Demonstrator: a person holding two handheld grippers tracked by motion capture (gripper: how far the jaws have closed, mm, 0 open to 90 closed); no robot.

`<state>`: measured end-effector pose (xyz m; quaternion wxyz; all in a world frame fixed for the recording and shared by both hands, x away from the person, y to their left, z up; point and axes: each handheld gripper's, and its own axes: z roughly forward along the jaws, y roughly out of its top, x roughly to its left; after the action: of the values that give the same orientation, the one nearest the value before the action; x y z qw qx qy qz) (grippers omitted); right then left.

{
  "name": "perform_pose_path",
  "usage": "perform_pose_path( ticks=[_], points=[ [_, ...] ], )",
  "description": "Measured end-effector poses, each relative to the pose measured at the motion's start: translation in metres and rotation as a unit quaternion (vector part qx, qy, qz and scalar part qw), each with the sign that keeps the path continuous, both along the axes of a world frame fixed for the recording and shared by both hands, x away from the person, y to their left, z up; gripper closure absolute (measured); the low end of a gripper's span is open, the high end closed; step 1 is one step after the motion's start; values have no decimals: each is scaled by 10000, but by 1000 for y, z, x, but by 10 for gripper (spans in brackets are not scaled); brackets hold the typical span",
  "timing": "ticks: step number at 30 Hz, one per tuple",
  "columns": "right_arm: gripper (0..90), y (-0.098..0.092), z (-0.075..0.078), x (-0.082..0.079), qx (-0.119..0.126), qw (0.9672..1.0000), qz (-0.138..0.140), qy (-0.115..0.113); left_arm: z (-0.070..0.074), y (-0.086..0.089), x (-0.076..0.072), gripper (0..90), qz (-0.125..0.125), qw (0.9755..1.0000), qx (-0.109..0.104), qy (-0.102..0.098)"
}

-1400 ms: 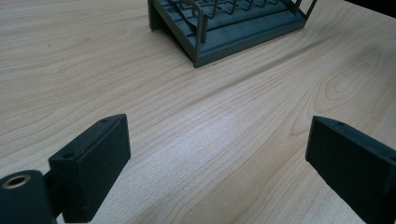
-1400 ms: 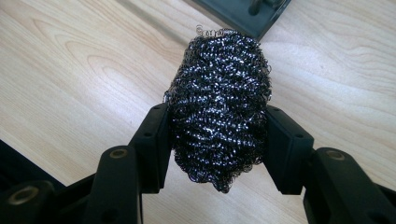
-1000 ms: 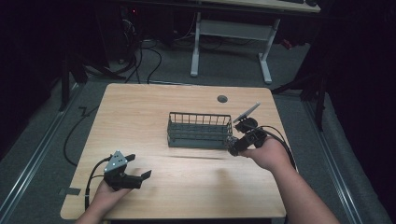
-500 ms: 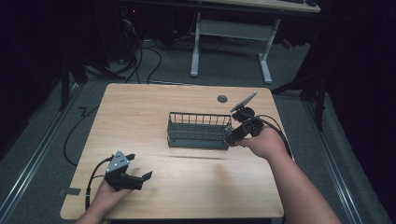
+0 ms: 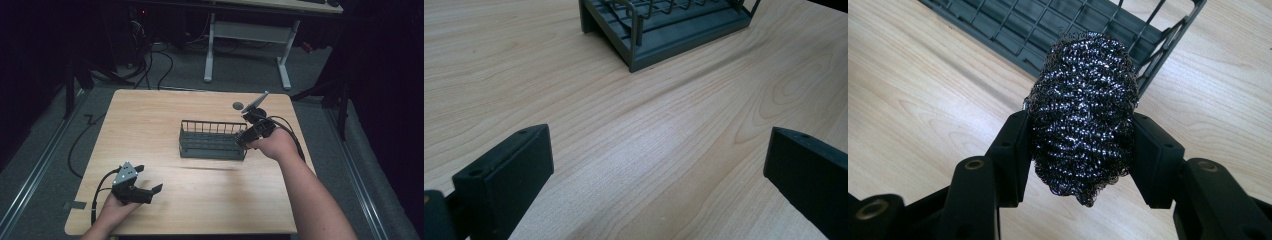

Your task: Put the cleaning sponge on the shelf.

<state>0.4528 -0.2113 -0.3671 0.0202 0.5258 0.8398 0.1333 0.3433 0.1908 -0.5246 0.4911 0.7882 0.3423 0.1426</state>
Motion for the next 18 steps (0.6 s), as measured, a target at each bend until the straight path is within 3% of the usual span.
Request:
perform_pose_path(
  ticks=[18],
  points=[
    [474, 11, -9, 27, -41, 10000, -60, 49, 0, 1, 0, 1, -37, 10000, 11, -8]
  ],
)
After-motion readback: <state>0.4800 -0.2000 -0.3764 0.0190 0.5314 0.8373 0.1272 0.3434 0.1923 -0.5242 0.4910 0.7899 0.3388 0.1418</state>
